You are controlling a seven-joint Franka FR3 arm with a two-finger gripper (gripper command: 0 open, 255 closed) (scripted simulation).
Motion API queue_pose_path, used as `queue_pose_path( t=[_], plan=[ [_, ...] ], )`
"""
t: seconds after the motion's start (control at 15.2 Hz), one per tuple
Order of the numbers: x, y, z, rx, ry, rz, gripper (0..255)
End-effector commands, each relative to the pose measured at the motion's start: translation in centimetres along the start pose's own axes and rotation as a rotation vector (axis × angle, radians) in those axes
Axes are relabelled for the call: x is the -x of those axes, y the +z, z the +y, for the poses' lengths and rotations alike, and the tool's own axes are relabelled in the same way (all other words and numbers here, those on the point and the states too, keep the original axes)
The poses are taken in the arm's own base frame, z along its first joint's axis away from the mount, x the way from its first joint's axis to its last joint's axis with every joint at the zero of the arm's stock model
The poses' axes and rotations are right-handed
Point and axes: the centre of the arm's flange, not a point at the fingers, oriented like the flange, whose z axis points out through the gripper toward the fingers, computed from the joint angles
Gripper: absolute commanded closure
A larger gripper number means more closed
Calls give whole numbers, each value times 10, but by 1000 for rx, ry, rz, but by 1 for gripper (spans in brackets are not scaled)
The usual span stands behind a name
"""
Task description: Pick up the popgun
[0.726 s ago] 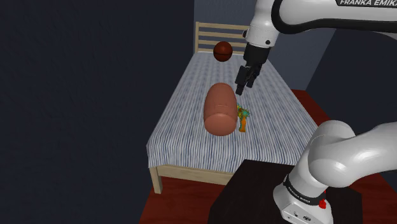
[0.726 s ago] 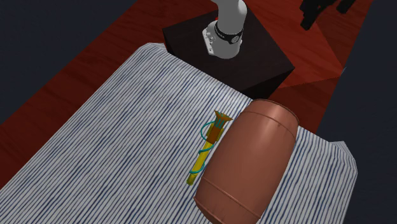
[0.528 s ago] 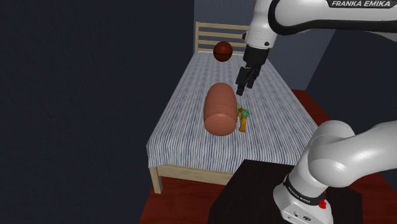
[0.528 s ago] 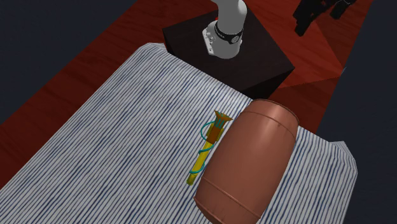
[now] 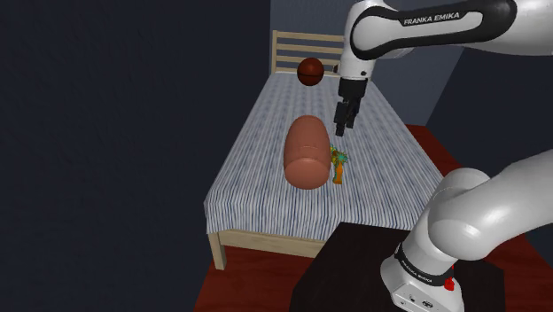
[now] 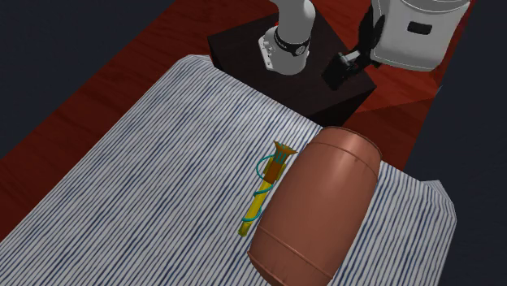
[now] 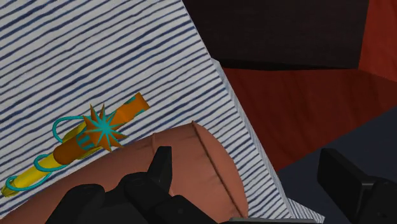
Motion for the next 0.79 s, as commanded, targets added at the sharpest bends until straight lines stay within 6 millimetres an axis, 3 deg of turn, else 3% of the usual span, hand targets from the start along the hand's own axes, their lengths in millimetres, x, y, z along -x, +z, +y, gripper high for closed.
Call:
queue_pose_path(
  t=[0.0,0.73],
  plan=[
    [-9,14,25,-13,-14,-41,0],
    [-54,95,158,-85,-81,-258,0]
  ],
)
